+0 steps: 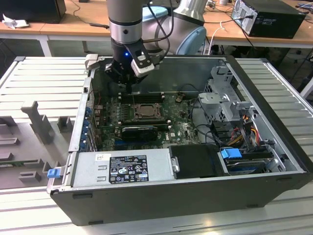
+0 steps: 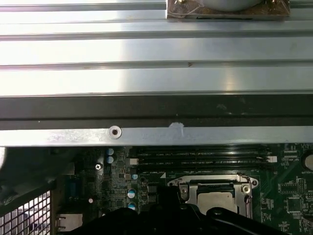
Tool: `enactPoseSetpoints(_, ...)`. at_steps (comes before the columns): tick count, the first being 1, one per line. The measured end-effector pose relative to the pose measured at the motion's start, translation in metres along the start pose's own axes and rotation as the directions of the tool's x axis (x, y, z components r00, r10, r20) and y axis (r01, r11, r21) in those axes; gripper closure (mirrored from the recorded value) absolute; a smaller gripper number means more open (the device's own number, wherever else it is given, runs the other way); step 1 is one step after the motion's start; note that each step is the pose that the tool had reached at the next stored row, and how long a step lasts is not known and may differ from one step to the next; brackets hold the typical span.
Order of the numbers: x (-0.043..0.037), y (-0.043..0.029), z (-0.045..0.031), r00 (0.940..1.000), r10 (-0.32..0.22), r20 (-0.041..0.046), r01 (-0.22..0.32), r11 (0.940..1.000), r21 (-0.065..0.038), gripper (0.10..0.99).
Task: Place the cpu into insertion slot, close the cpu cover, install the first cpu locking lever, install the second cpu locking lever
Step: 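Install the first cpu locking lever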
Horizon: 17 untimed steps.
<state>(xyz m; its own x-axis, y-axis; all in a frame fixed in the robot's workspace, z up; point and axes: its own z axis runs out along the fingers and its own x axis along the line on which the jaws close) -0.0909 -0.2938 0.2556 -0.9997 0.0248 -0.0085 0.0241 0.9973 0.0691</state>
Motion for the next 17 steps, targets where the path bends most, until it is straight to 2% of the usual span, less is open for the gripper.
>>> enactPoseSetpoints(17,-0.0103,0.0002,0.0005,1.0000,0.000,0.0000,0.000,1.0000,0.000,0.980)
